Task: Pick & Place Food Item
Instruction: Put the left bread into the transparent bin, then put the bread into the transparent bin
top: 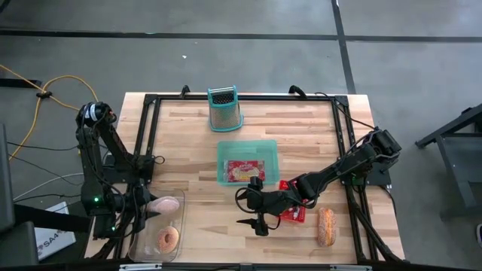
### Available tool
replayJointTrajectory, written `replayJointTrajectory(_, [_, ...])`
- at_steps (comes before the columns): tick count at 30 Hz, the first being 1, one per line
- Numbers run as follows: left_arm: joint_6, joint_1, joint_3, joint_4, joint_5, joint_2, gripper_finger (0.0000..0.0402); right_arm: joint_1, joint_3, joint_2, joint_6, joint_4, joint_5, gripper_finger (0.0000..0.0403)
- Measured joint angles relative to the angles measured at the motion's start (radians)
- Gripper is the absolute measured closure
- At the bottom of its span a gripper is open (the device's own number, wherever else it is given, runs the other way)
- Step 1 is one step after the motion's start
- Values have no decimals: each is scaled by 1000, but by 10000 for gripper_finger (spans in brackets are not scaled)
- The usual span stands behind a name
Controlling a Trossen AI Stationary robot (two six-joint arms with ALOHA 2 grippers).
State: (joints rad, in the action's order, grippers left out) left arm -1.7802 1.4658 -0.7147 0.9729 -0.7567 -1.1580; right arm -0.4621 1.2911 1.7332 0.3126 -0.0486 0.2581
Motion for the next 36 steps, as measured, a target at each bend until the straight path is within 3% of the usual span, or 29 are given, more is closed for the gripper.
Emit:
replayJointTrajectory(9, [30,0,0,-17,-5,0,109,0,0,0,0,0,0,64])
replayJointTrajectory(36, [-8,0,0,-17,22,0,107,0,0,0,0,0,0,64])
